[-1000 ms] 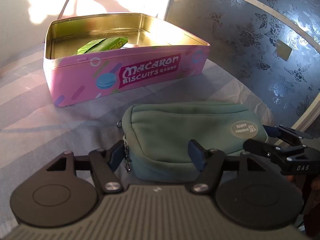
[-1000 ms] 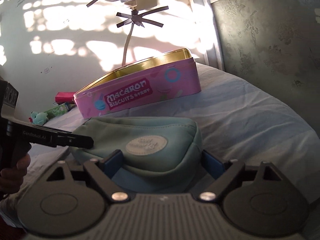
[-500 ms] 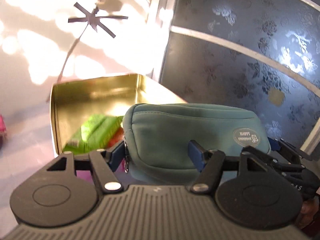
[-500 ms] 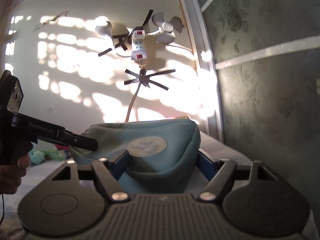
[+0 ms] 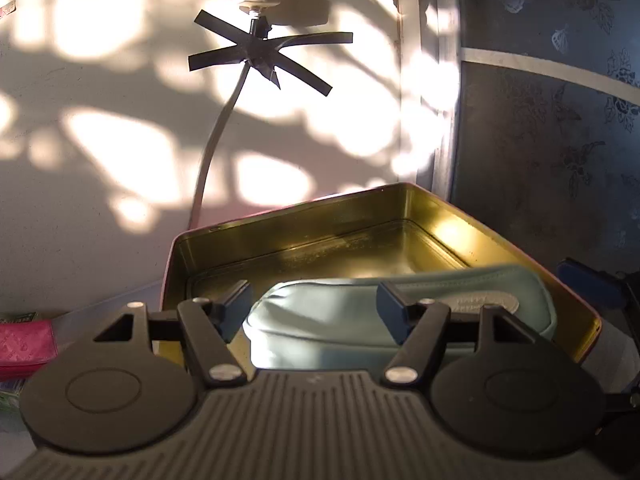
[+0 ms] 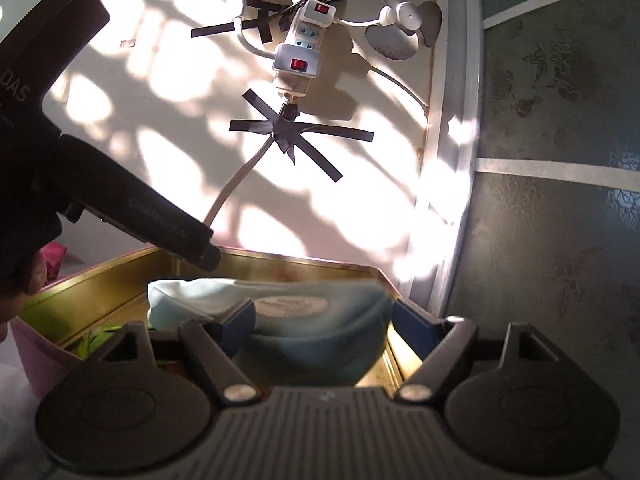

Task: Organize objects
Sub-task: 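Carry the mint-green pouch with the left gripper and lower it into the pink tin, then move the left gripper to the mint teddy bear and grasp it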

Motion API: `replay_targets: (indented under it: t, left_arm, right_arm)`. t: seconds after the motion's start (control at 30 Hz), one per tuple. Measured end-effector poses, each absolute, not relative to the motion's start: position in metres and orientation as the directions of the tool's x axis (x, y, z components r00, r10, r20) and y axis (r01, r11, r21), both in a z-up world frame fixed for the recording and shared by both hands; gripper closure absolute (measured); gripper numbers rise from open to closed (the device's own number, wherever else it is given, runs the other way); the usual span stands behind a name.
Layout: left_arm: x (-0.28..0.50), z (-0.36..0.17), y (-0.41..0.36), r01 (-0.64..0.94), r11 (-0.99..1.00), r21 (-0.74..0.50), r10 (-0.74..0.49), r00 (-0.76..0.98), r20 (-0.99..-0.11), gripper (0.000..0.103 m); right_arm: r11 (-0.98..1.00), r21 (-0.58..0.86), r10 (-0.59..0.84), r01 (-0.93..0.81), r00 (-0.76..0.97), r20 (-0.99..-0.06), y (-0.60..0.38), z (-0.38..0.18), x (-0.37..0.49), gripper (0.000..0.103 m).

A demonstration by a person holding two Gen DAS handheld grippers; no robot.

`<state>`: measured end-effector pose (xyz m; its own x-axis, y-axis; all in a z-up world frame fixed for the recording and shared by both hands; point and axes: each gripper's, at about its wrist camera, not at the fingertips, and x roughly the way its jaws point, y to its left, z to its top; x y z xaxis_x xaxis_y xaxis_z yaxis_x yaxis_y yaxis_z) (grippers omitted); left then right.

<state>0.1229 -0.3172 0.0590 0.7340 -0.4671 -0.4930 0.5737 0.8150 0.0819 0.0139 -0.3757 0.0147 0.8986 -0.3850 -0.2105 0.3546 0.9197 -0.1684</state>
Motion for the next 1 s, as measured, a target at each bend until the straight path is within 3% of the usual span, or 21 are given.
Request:
replay_targets:
  t: [0.07, 0.37, 0.53, 0.63, 0.7, 0.8, 1.0]
  left_arm:
    - [0.12, 0.055, -0.31, 0.573, 0.818, 0.044, -0.476, 0.717, -0.509, 0.032]
    - [0.06, 0.055, -0.261, 0.568, 0.823, -0.004, -0.479, 0.689, -0.544, 0.032]
    - [0.013, 0.038, -0.23, 0.6, 0.8, -0.007, -0.501, 0.662, -0.557, 0.032]
    - [0.006, 0.016, -0.211, 0.582, 0.813, 0.014, -0.451, 0.646, -0.616, 0.032]
    - [0.006, 0.0, -0.196, 0.552, 0.833, 0.044, -0.396, 0.651, -0.648, 0.032]
    - [0.016, -0.013, -0.164, 0.489, 0.871, 0.042, -0.34, 0.664, -0.666, 0.03]
    - [0.04, -0.009, -0.1, 0.347, 0.934, 0.082, -0.214, 0.731, -0.648, 0.031]
  right_arm:
    - [0.906, -0.189, -0.414, 0.379, 0.889, -0.199, -0.373, 0.015, 0.013, 0.016]
    - [0.914, 0.014, -0.399, 0.406, 0.904, -0.154, -0.36, 0.02, -0.073, 0.017]
    - [0.893, 0.187, -0.357, 0.409, 0.897, -0.26, -0.348, 0.003, -0.121, 0.018]
    - [0.896, 0.247, -0.255, 0.369, 0.883, -0.394, -0.343, -0.014, -0.125, 0.03]
    - [0.897, 0.288, -0.165, 0.335, 0.859, -0.486, -0.34, -0.026, -0.121, 0.047]
    - [0.924, 0.253, -0.125, 0.288, 0.849, -0.513, -0.324, -0.024, -0.116, 0.056]
    - [0.963, 0.24, 0.037, 0.119, 0.828, -0.559, -0.273, -0.016, -0.078, 0.058]
